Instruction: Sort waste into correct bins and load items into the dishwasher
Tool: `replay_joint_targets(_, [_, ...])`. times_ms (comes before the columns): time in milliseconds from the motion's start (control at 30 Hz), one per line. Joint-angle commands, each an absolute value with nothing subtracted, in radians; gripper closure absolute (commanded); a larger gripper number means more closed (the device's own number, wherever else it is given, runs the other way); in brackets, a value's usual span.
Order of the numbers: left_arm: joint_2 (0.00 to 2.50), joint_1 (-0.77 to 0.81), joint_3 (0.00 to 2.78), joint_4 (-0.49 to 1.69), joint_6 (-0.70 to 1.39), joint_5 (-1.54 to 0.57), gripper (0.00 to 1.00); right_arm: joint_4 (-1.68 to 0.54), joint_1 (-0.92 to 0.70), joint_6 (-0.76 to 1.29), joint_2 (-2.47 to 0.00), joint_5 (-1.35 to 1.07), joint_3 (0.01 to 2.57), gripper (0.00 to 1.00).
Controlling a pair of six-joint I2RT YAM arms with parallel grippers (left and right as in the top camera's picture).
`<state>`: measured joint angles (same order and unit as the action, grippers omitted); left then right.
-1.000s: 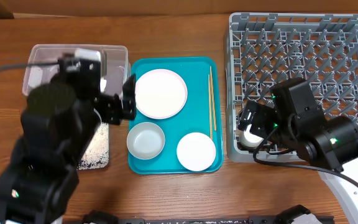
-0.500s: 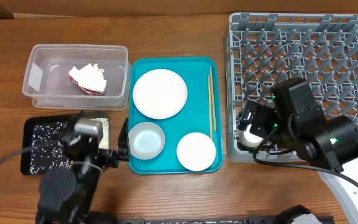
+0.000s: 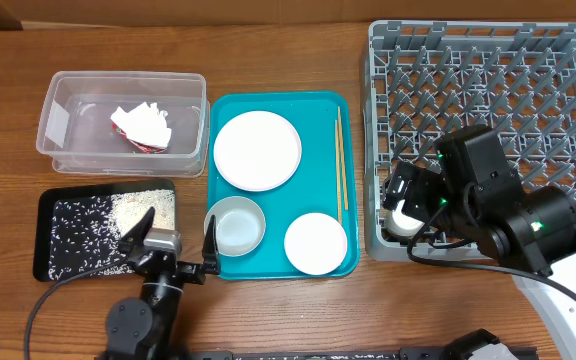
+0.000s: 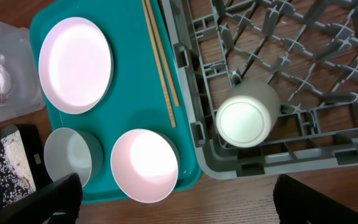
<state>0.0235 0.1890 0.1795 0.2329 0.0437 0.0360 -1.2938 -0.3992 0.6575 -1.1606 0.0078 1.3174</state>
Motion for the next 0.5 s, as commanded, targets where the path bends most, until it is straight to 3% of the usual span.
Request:
replay_joint_targets(0, [0.003,0.183,0.105,0.17,0.075,0.025,0.0,-1.288,-0.398,0.655,-1.157,0.021,1.329,0.0])
replay_joint_targets(467, [0.004,0.183,0.004,0.074,0.075,0.022,0.0,-1.288,-0.398,0.655,-1.157,0.021,1.329,0.0])
